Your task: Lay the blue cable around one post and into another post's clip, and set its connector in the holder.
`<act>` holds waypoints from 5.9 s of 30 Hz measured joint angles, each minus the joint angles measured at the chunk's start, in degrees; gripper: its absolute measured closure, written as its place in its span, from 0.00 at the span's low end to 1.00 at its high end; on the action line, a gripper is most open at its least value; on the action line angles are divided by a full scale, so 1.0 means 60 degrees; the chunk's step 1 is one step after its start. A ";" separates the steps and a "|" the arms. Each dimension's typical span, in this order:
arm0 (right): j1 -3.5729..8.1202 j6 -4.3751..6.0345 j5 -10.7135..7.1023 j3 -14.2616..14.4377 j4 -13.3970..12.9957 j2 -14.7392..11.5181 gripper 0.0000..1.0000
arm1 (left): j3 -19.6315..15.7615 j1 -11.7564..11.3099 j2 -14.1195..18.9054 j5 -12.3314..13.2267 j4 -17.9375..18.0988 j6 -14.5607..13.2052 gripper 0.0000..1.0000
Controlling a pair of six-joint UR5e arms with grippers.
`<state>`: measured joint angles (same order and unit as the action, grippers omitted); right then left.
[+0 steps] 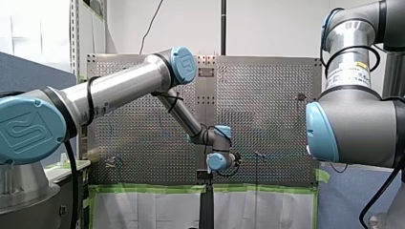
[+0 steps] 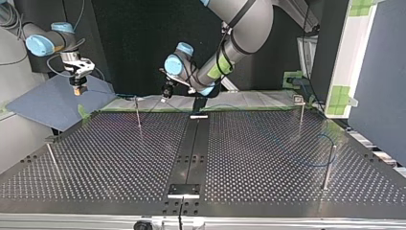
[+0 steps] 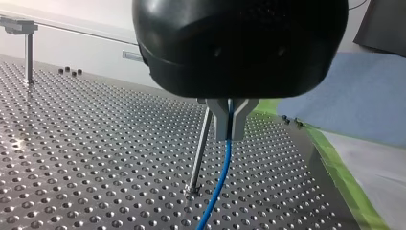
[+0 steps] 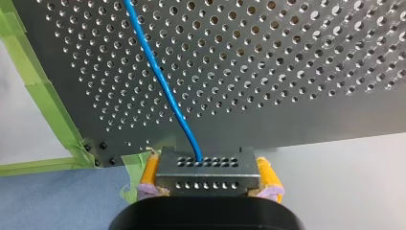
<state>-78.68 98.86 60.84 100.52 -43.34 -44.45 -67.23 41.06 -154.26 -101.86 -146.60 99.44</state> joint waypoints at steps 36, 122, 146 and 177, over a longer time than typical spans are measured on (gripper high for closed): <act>-0.0053 0.0269 -0.0031 0.0001 -0.0167 0.0002 1.00 | 0.0370 -0.0243 -0.0323 0.0324 -0.0002 0.0506 0.99; -0.0311 0.0330 0.0101 -0.0251 -0.0107 0.0017 1.00 | -0.0564 0.0346 -0.0100 -0.0453 -0.0775 -0.1361 0.39; -0.0312 0.0342 0.0101 -0.0252 -0.0102 0.0016 1.00 | -0.0487 0.0644 -0.0106 -0.1853 0.0740 -0.1597 0.37; -0.0325 0.0315 0.0101 -0.0250 -0.0073 0.0016 1.00 | 0.1134 0.0370 -0.0693 -0.2049 -0.0727 -0.1617 0.43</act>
<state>-80.63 100.76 61.45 99.01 -43.78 -44.35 -60.43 43.28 -158.42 -114.15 -150.97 89.74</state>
